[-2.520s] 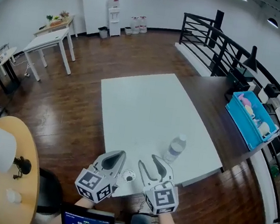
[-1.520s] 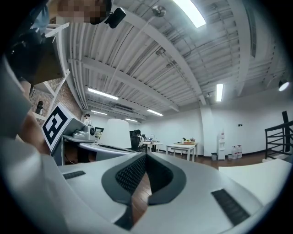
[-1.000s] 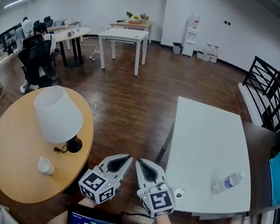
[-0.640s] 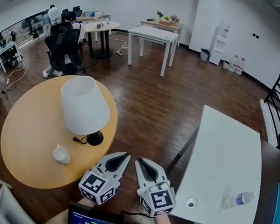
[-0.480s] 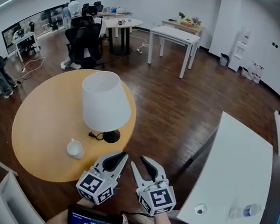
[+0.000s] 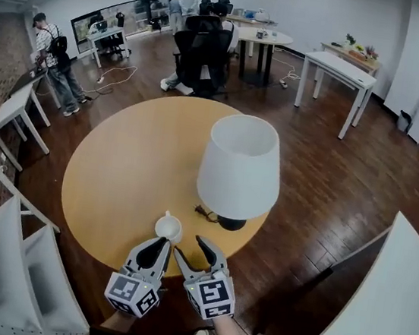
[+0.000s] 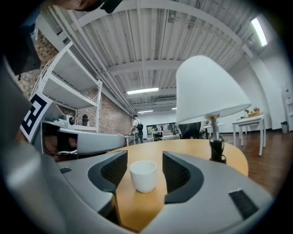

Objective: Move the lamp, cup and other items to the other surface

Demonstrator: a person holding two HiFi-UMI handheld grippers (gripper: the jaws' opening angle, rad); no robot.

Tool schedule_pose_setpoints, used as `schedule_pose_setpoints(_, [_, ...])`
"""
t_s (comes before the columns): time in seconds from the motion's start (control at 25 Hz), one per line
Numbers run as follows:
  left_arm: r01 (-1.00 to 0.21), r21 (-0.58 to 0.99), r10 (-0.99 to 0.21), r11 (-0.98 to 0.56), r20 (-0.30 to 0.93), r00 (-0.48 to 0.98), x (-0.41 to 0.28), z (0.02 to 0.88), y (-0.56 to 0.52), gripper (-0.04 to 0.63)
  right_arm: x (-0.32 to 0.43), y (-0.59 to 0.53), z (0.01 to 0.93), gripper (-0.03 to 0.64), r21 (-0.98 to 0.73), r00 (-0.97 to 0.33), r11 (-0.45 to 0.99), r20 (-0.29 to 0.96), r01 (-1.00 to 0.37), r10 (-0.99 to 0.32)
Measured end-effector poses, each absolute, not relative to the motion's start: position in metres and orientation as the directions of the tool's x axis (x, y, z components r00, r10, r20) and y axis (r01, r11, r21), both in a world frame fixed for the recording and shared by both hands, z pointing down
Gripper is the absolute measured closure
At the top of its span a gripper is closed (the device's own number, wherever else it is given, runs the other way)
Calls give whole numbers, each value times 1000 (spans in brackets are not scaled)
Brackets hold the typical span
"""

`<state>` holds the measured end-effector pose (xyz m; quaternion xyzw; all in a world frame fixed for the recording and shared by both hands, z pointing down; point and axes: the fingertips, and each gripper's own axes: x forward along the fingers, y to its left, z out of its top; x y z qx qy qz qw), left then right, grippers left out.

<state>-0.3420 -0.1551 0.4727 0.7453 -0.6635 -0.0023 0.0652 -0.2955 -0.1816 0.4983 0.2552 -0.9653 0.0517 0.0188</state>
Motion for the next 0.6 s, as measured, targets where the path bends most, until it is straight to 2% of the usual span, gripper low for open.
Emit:
schedule_pose_setpoints(0.04, [-992,97,-992,-82,90,91,-352,476,-154,552,-307,-183,504,367,-87,-872,868,70,-489,-484])
schedule_pose_setpoints(0.24, [-995,95,-995,-7,102,17,-389,491,-152,552,-342,-194,539,241,-78,-866,865,123,-495,-484])
schedule_pose_setpoints(0.4, [-996,87,-993,4,117,6,-399,501,-146,552,-363,-199,566,193,-87,-867,868,158,-489,-473])
schedule_pose_setpoints(0.6, [-997,70,-989,10,148,1,-409,512,-140,552,-392,-211,581,178,-95,-869,871,181,-482,-461])
